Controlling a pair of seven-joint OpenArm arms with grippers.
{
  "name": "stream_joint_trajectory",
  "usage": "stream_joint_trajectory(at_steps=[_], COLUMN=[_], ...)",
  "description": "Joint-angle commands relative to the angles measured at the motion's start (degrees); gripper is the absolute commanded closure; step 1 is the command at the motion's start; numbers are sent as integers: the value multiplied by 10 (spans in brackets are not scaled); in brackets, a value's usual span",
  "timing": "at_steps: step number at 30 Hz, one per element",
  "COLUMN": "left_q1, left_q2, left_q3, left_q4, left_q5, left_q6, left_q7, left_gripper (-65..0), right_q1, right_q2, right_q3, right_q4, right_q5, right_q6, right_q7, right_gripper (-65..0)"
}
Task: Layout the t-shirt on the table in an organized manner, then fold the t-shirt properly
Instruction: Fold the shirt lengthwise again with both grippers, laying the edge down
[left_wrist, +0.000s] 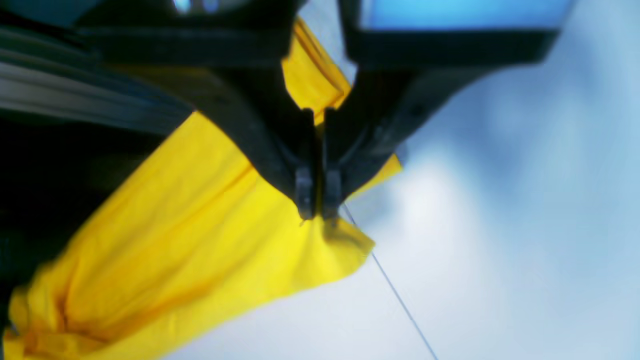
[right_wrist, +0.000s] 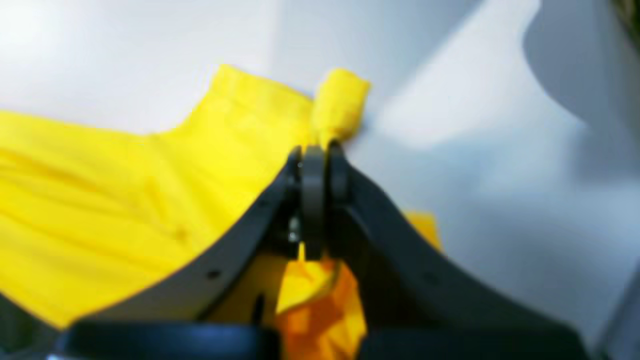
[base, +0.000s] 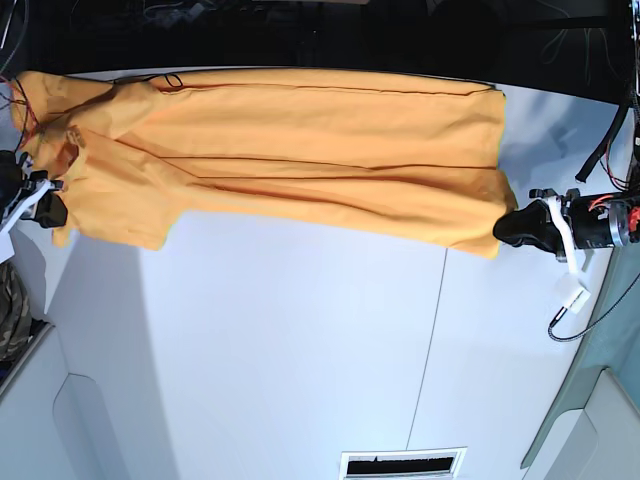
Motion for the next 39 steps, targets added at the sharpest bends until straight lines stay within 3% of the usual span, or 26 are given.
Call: stream_joint_trajectory(at_steps=[1,7,14,16,19,21,25,30,32,35,39], left_q1=[5,79,118,127,131,131,131,135,139,146,151], left_q2=[-22,-56,-34,-20,-1,10,22,22,24,30,35], left_q3=[-5,-5,-5,-5,-5,-5,-10,-37,-46,-57,-57], left_q4=[19,51,51,50,46,46,46,46,46,46,45], left_q5=[-11,-10,45,74,88,94,129,131,135,155,170], left_q6=[-5,-5,-5,-5,-5,-5,3,14,14,23,42], left_q7=[-5,-4,-29,-56,-82,-83,-83,-83,-83,-87,-92], left_gripper=[0,0,0,-64,-196,-227,-227,-227,-233,-320,-350], right_q1=[-8,-97,-150,-151,-150,-149,-148,-150,-150,-150,-153], right_q2=[26,44,32,26,19,20,20,4,1,-2,-22], right_q3=[7,49,53,53,53,53,67,119,132,130,130], right_q4=[24,84,53,33,19,20,37,106,128,132,114], right_q5=[10,14,-19,-19,-25,-25,-19,-1,7,19,12], right_q6=[5,4,0,0,0,-5,-9,-10,-10,-10,-10], right_q7=[7,-2,8,24,41,48,47,45,32,21,16], right_gripper=[0,0,0,0,-270,-348,-347,-344,-271,0,0])
